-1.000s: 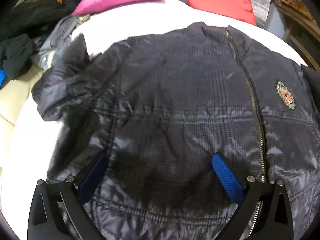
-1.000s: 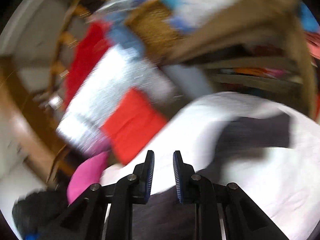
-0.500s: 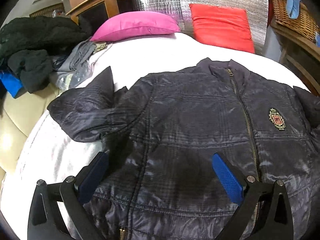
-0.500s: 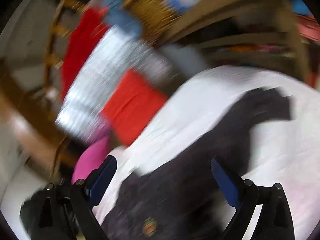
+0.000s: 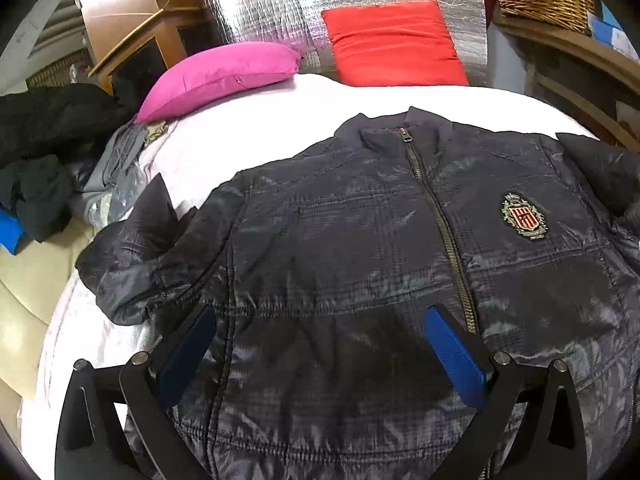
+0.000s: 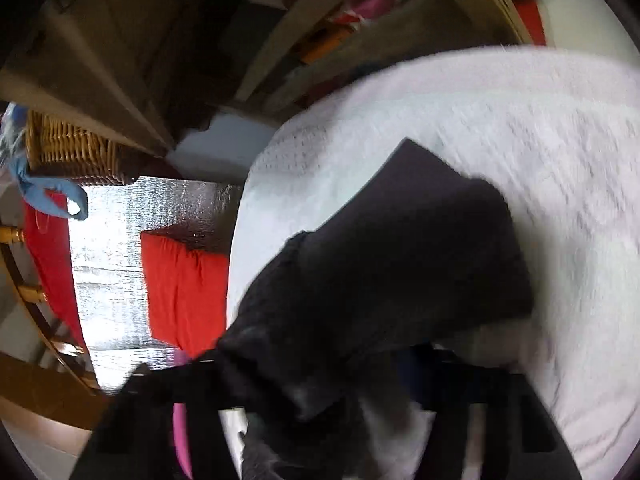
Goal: Fold large clothes
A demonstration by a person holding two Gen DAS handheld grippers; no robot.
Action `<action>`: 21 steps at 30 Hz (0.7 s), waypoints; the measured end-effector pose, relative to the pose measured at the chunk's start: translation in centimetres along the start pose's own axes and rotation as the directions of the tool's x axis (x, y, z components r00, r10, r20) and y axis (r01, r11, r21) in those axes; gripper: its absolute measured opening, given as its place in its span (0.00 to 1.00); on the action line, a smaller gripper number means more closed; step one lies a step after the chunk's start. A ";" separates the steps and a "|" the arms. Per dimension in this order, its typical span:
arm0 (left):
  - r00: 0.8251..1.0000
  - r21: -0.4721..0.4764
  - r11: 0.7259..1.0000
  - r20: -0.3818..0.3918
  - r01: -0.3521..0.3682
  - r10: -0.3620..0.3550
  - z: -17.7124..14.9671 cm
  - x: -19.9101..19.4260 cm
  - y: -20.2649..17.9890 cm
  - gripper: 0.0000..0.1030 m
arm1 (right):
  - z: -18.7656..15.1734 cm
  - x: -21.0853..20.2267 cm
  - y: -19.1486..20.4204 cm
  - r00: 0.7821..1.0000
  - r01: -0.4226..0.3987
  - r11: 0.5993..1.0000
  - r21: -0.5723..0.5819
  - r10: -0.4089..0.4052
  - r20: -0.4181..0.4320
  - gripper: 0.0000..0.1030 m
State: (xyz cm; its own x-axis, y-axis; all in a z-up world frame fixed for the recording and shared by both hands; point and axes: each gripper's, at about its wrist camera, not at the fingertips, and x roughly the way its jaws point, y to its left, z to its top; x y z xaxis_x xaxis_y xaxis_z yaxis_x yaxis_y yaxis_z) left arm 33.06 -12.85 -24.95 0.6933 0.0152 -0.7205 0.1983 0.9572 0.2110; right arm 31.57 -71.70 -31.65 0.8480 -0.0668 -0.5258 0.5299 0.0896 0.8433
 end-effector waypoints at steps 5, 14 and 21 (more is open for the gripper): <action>1.000 -0.039 0.999 0.015 -0.013 0.013 0.3 -0.9 1.0 1.00 | -1.4 -1.9 3.5 0.997 0.003 0.981 -0.195 0.013 0.082 0.35; 0.994 -0.109 0.994 0.104 -0.007 0.019 -0.1 -5.3 5.1 1.00 | -14.0 -7.1 16.3 0.962 -0.244 0.792 -0.560 0.272 -0.035 0.35; 0.993 -0.181 0.983 0.118 -0.005 0.027 -1.6 -6.7 9.7 1.00 | -28.0 -7.0 22.0 0.923 -0.386 0.619 -0.684 0.263 -0.282 0.35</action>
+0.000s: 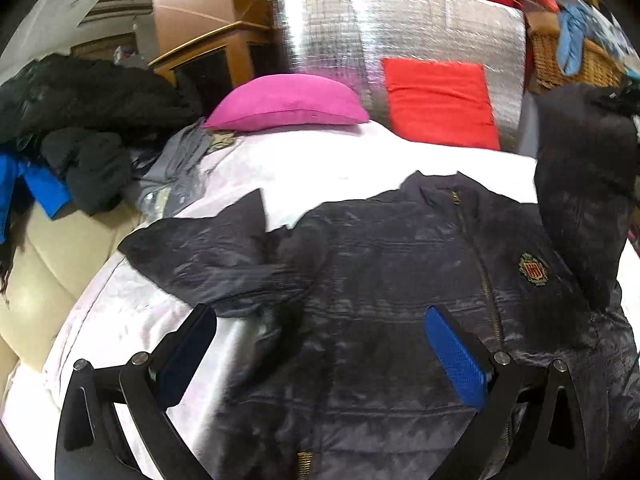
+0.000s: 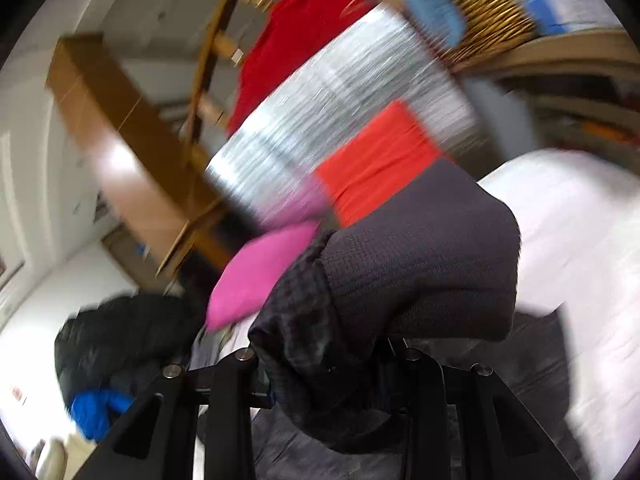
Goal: Fold large clothes
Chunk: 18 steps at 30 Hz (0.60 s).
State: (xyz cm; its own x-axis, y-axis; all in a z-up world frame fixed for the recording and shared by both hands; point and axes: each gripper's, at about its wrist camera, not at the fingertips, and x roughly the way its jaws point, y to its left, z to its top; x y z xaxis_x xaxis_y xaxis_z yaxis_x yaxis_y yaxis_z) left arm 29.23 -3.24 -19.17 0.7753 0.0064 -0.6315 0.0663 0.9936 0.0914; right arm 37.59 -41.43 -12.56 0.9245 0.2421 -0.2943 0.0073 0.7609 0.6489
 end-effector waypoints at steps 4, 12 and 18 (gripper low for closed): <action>1.000 -0.048 0.998 0.013 -0.027 0.028 -0.2 -0.6 3.0 1.00 | -4.6 4.6 4.6 0.991 -0.028 0.998 -0.064 0.019 -0.131 0.35; 0.998 -0.116 0.991 0.001 -0.063 0.063 -0.9 -0.6 6.6 1.00 | -13.7 10.8 8.3 0.925 -0.044 0.997 -0.070 0.014 -0.379 0.40; 0.997 -0.146 0.986 -0.001 -0.076 0.076 -1.0 -0.6 7.6 1.00 | -17.2 10.7 8.6 0.859 -0.107 0.994 0.016 0.101 -0.502 0.82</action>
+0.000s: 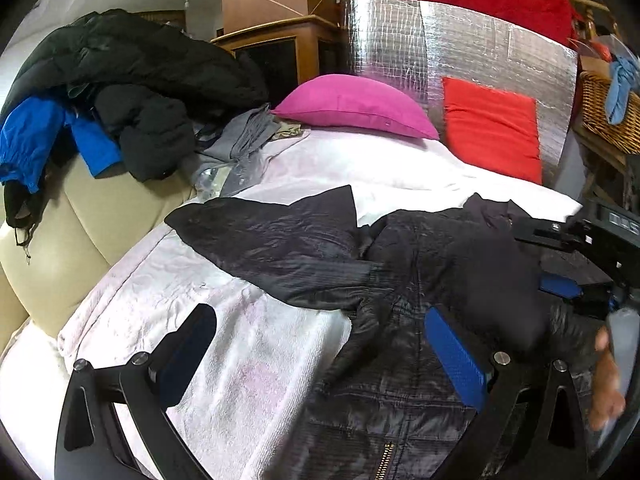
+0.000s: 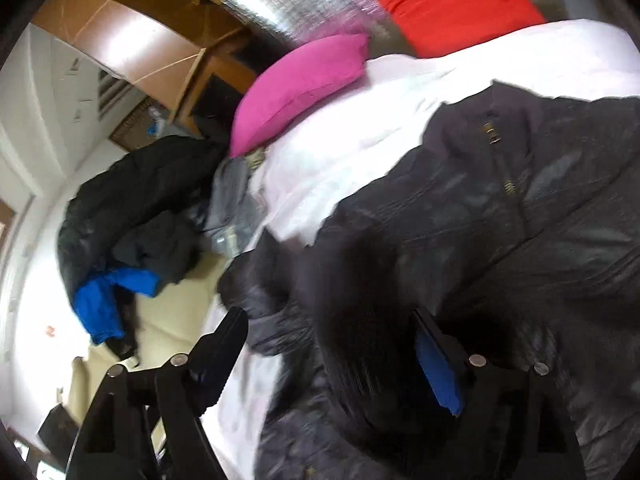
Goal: Fold large clothes
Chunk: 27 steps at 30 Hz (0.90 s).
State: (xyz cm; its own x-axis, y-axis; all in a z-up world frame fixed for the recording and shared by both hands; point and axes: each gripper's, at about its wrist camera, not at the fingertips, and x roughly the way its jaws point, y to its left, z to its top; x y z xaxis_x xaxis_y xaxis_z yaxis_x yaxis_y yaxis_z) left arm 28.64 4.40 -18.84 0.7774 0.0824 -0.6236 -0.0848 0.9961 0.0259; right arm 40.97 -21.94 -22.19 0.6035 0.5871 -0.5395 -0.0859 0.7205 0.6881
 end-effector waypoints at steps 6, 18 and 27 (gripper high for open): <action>0.999 -0.002 1.000 -0.024 0.025 -0.025 0.1 0.7 -0.9 1.00 | -1.3 -4.9 0.3 0.998 -0.053 0.991 -0.123 0.055 0.013 0.82; 0.903 -0.060 0.969 -0.353 0.239 -0.245 -2.3 7.7 -4.5 0.97 | 1.6 -18.6 -17.7 0.860 0.371 0.905 0.207 -0.419 0.290 0.82; 0.892 0.009 0.960 -0.373 0.279 -0.256 -3.7 8.7 -8.7 0.63 | 2.8 -17.0 -23.4 0.897 0.343 0.903 0.258 -0.396 0.196 0.81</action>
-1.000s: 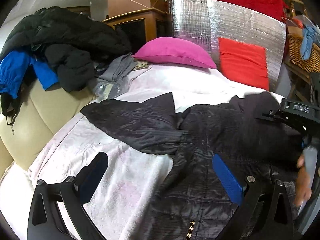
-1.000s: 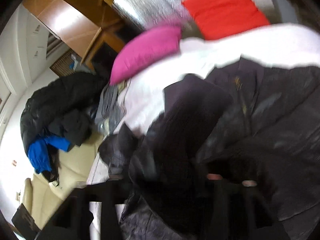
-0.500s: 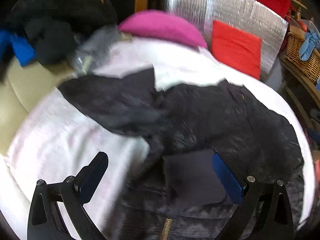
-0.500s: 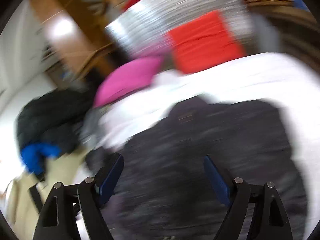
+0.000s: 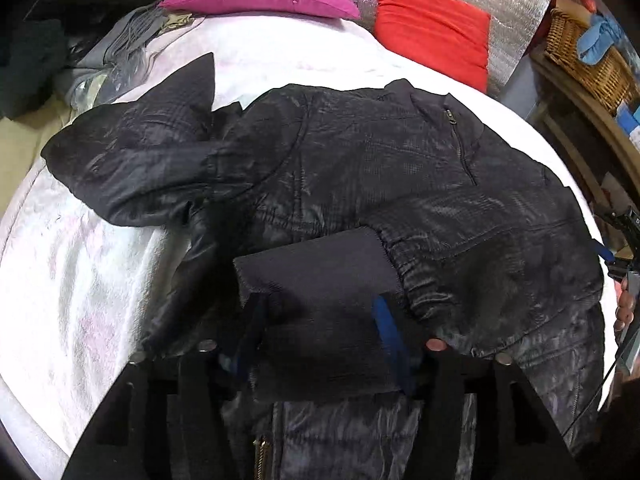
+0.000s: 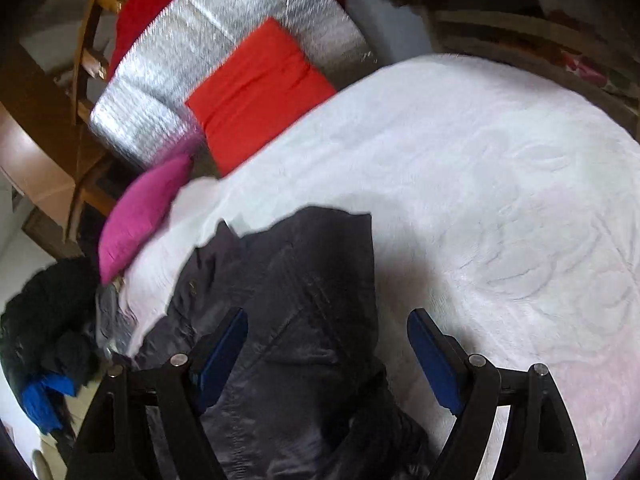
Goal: Fold large clothes
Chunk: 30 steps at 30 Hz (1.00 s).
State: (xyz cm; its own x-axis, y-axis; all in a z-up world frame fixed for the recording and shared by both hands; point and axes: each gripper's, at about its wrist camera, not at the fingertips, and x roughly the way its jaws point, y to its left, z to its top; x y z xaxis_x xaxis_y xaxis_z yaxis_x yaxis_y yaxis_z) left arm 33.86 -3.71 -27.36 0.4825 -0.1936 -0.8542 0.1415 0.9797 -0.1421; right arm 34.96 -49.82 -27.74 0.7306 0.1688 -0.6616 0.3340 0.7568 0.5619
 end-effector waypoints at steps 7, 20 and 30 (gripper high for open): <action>0.996 0.043 0.999 0.089 -0.008 0.004 0.7 0.3 -1.5 0.58 | -0.7 3.4 1.1 0.994 0.049 0.995 -0.083 -0.056 -0.091 0.50; 0.997 -0.027 0.999 0.069 0.027 -0.025 6.8 2.2 -0.7 0.40 | -0.5 2.8 -0.7 0.993 0.035 0.999 -0.024 -0.038 -0.113 0.41; 0.996 0.100 0.995 0.080 0.024 -0.032 4.9 2.4 -4.2 0.18 | -0.9 2.6 -0.2 0.994 0.034 0.999 -0.015 -0.035 -0.106 0.41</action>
State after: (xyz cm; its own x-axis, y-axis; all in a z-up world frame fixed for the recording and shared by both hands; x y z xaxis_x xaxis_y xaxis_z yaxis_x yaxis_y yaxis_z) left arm 38.64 -8.57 -26.41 0.5454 -0.2283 -0.8065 0.2386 0.9647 -0.1117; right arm 36.27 -49.00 -30.03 0.6511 0.2078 -0.7300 0.3500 0.7712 0.5317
